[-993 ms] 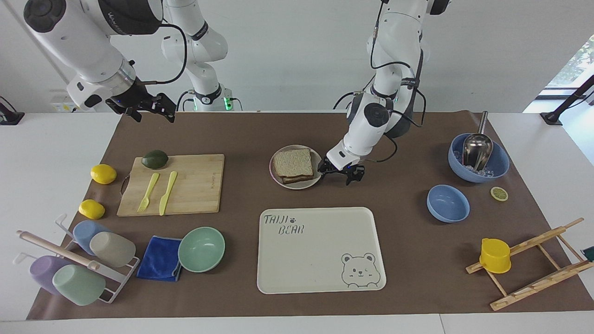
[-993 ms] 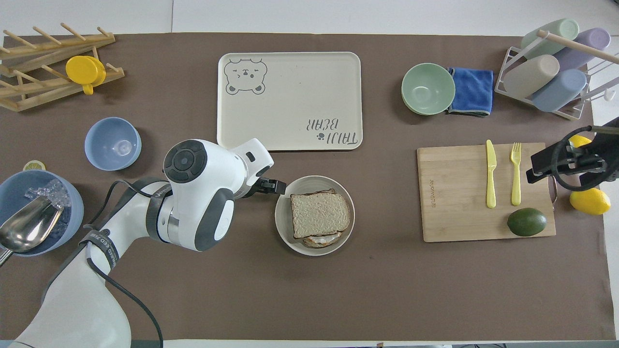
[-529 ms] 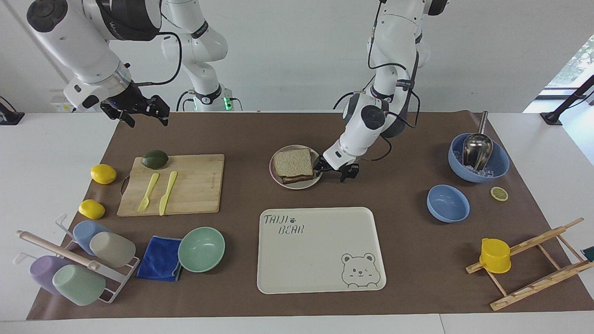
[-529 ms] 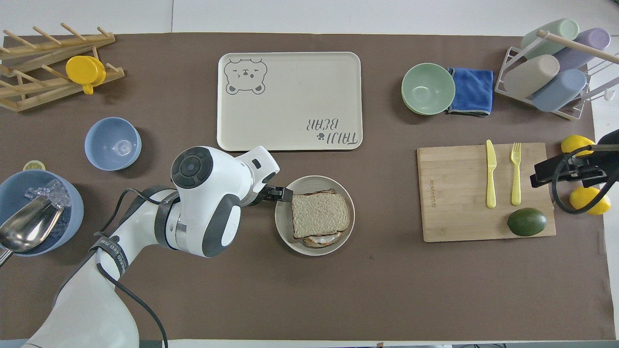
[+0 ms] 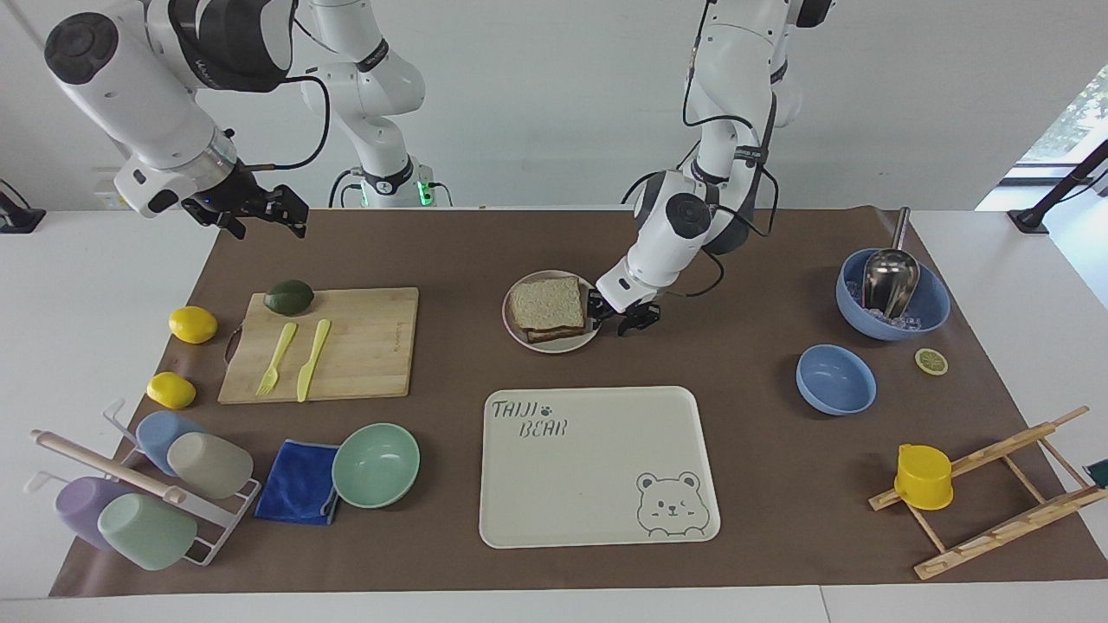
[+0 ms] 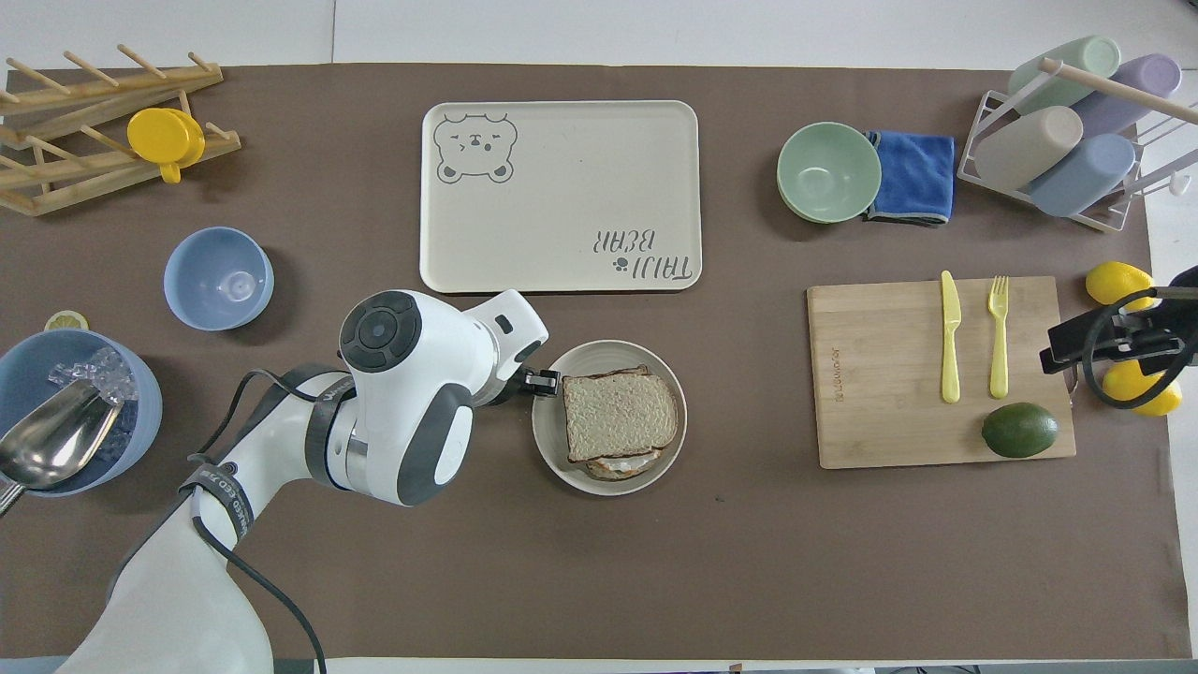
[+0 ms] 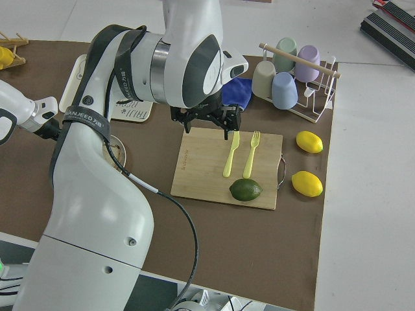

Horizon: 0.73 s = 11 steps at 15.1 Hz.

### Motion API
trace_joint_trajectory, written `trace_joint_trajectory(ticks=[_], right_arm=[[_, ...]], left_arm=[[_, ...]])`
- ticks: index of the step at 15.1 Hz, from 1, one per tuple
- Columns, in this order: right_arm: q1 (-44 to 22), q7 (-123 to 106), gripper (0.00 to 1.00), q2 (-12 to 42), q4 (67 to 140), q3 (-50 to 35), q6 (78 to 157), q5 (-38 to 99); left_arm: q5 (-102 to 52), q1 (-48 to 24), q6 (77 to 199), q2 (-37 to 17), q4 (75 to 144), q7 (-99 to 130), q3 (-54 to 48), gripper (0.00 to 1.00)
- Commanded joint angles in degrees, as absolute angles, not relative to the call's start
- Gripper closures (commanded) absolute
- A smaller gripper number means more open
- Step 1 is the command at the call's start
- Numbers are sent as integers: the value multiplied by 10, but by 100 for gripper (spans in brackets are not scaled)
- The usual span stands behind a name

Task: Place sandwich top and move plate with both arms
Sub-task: 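Withdraw the right gripper while the left gripper grasps the plate rim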

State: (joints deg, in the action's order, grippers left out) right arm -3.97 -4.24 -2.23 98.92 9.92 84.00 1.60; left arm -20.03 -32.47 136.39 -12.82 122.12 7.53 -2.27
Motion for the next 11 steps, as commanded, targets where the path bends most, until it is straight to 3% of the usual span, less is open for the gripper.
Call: trace_joint_trajectory(ticks=[1, 11], right_arm=[[-35, -62, 0, -15, 941, 98, 805, 19], [-41, -42, 0, -18, 903, 95, 796, 18]], left_arm=[[-210, -341, 1358, -105, 1243, 91, -14, 100], [-216, -309, 1303, -87, 1223, 91, -13, 100]])
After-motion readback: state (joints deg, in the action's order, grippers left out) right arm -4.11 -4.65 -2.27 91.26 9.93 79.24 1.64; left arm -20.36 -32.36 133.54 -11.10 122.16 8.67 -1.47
